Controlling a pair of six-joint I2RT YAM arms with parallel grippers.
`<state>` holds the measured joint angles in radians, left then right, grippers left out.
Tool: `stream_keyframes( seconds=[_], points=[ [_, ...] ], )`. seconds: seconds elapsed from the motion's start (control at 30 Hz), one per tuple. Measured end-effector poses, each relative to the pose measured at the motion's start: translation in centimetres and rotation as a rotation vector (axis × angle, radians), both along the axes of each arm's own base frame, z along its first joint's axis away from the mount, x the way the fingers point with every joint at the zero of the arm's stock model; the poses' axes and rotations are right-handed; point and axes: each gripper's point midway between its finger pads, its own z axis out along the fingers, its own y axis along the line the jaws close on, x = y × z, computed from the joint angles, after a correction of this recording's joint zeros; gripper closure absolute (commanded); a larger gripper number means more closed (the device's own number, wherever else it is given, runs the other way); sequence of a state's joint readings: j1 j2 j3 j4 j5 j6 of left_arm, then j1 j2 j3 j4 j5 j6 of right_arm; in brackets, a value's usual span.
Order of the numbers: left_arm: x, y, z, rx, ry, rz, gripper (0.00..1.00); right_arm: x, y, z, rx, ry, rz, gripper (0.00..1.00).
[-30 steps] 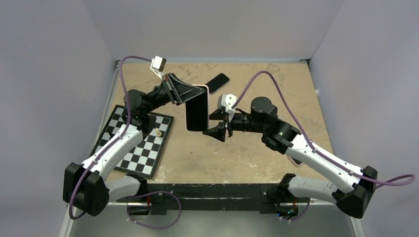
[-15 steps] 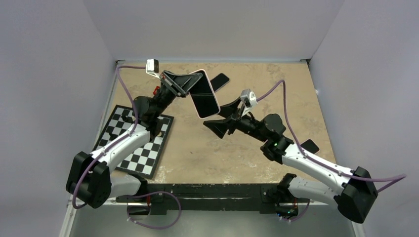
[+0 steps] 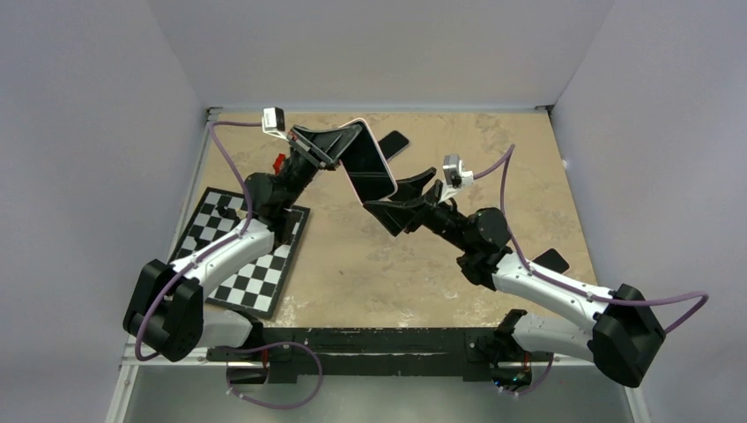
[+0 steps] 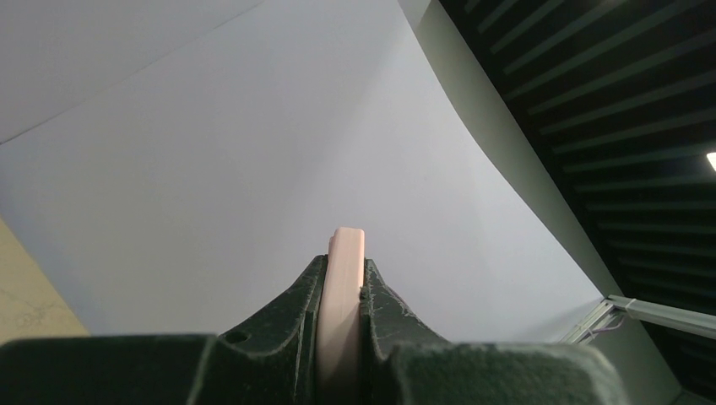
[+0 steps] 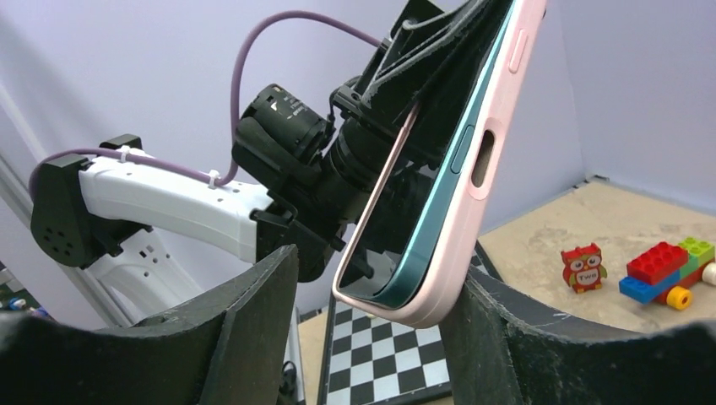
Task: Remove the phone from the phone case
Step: Remove the phone case from the phone.
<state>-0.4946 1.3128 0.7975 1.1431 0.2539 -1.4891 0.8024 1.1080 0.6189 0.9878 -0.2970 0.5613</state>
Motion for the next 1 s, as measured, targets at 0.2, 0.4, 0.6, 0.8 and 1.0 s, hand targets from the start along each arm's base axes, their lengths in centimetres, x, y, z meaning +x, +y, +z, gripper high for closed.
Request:
stream_keyframes(
  seconds=[0.2,0.4,0.6,0.8,1.0],
  points=[
    [-0.2,0.1,0.4,-0.021,-0.001,-0.014,1.00,-0.1,0.1,0.2,0.005,-0.018,0.009,0.44],
    [-0.4,-0.1,0.4,-0.021,-0.001,-0.019,1.00,0.3,1.2,-1.2,-0.032,0.001,0.034,0.42],
    [-0.4,-0.1,0.4,-0.020,-0.003,-0.017,1.00,0.4,1.8,-1.9,-0.048,0.005,0.053,0.48],
    [-0.3,-0.1,0.4,-0.021,-0.003,-0.016,1.00,0.4,1.9,-1.6,-0.044,0.000,0.055,0.63],
    [-0.3,0.2,0.8,-0.040,0.010,-0.016,1.00,-0.3,2.3,-1.1,-0.038,-0.019,0.077,1.00]
  ],
)
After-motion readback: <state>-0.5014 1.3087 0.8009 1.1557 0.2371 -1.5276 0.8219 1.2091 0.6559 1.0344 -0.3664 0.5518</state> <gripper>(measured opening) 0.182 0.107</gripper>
